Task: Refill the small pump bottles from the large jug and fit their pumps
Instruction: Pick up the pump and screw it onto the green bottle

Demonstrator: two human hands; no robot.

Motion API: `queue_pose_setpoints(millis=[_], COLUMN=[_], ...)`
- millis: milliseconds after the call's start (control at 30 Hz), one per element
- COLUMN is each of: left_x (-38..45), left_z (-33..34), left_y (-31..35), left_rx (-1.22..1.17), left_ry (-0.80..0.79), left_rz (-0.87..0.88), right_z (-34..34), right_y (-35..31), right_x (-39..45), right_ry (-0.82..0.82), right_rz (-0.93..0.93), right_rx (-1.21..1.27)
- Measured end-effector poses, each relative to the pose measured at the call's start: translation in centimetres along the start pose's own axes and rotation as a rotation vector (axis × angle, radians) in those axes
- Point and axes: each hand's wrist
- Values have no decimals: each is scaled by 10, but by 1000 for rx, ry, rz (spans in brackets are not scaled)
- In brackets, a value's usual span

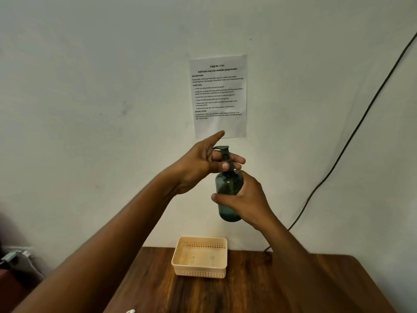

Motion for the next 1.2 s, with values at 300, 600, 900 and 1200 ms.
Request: queue_pose_setpoints(millis=[300, 600, 900, 1200], left_x=[2, -2, -1, -2], left_z=[20, 4, 13, 17], left_y=[-8, 5, 4, 7], left_rx=[148, 42, 116, 53], left_ry=[436, 138, 380, 269], left_rz=[213, 88, 174, 187], right_z=[-1, -6, -1, -8], right_y=[-11, -9, -16, -15], right_x=[4, 0, 1, -4], right_ry=[38, -42, 28, -25], right_rz=[-35, -6, -29, -28], right_rx=[-39, 35, -10, 103])
Point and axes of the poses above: each hand's wrist, its own x-axis towards the middle knuckle, its own z-axis out of the palm, y = z × x, and after that the axes turned 6 degrees about -x, right-handed
